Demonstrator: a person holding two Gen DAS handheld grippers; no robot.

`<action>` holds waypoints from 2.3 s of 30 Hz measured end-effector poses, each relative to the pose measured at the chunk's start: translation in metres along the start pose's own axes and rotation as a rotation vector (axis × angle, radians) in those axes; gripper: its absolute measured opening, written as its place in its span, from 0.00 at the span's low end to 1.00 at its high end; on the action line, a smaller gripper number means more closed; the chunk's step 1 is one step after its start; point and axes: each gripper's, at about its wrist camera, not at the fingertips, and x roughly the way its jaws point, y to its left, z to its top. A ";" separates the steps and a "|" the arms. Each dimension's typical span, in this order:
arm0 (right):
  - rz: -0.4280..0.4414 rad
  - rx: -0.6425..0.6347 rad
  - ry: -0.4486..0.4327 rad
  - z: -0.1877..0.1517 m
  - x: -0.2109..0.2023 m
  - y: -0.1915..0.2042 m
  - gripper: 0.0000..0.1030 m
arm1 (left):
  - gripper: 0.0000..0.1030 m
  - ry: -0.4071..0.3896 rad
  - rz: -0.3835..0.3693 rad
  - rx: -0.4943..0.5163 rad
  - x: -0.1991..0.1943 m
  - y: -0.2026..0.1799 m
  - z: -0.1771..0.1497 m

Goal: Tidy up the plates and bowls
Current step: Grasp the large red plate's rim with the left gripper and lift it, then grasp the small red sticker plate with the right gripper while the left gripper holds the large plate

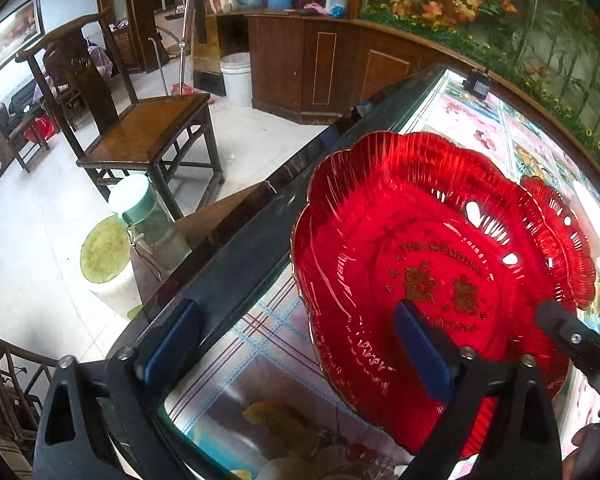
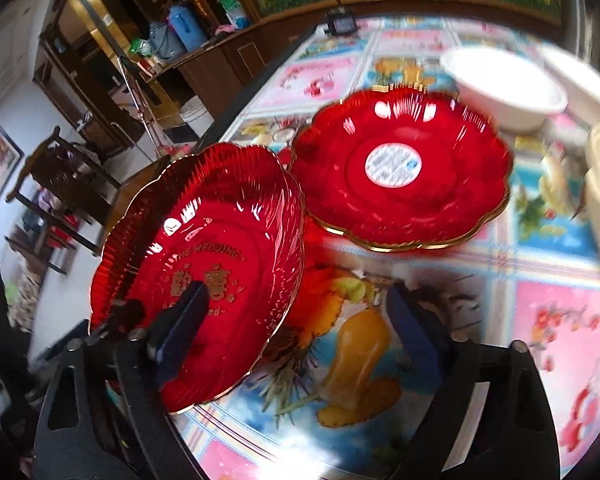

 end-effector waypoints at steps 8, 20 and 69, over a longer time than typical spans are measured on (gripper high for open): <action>-0.008 -0.050 0.007 0.000 0.011 0.012 0.42 | 0.64 -0.019 -0.001 0.015 -0.003 -0.001 0.004; -0.010 -0.108 -0.056 -0.007 0.013 0.014 0.15 | 0.20 -0.016 -0.057 0.084 -0.003 -0.015 -0.002; 0.183 0.108 -0.227 -0.012 -0.108 -0.117 0.54 | 0.80 -0.145 -0.274 0.042 -0.144 -0.022 -0.016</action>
